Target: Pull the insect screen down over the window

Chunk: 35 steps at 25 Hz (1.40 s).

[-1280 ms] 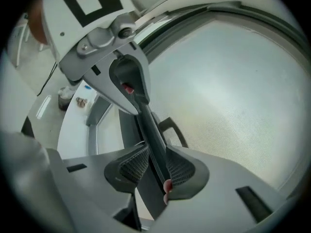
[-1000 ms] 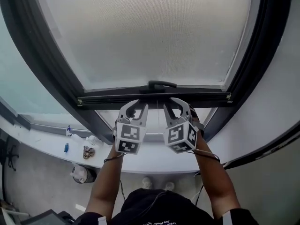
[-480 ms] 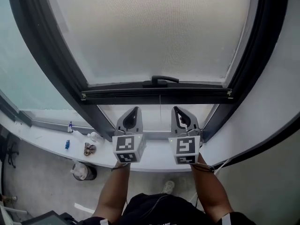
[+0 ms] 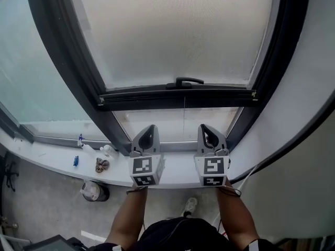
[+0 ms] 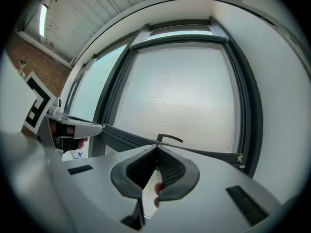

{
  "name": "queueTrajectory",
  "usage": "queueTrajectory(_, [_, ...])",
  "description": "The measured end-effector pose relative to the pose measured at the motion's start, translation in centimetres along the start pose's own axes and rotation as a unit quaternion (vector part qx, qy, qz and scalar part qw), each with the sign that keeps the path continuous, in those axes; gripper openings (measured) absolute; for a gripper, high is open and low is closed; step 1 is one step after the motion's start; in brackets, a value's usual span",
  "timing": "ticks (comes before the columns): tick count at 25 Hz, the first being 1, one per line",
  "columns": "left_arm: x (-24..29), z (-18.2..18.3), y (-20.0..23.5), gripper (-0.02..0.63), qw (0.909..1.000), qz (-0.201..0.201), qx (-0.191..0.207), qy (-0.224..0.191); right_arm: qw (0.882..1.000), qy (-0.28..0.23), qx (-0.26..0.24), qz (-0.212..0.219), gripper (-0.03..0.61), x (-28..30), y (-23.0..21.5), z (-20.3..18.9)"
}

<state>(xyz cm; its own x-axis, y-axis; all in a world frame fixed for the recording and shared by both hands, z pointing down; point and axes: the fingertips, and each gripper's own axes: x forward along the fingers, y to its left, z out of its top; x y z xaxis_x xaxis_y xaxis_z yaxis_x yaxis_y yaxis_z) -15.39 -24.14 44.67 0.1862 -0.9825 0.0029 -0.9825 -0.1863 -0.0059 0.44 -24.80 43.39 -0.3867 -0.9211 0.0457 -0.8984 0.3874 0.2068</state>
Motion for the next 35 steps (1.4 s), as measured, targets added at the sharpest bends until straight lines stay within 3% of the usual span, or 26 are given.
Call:
queueTrajectory(4, [-3.2,0.8,-0.8,0.002,0.9995,-0.026,-0.002,-0.016,1.000,0.000,0.003,-0.014,0.003,-3.0,1.1,0.4])
queueTrajectory(15, [-11.5,-1.2,-1.2,0.002,0.9992,-0.040,-0.002,0.005,0.999,0.016,0.029,-0.037,0.003,-10.8,4.1,-2.0])
queueTrajectory(27, [-15.5,-1.6,-4.5,0.002,0.9994,-0.027,0.006,0.019,0.999,0.023,0.030,-0.011,0.003,-15.2,4.3,-2.8])
queueTrajectory(35, [-19.1,-2.5,-8.3,0.002,0.9995,-0.009,-0.012,0.027,0.999,0.026,0.027,0.010,0.004,-20.1,3.2,-4.1])
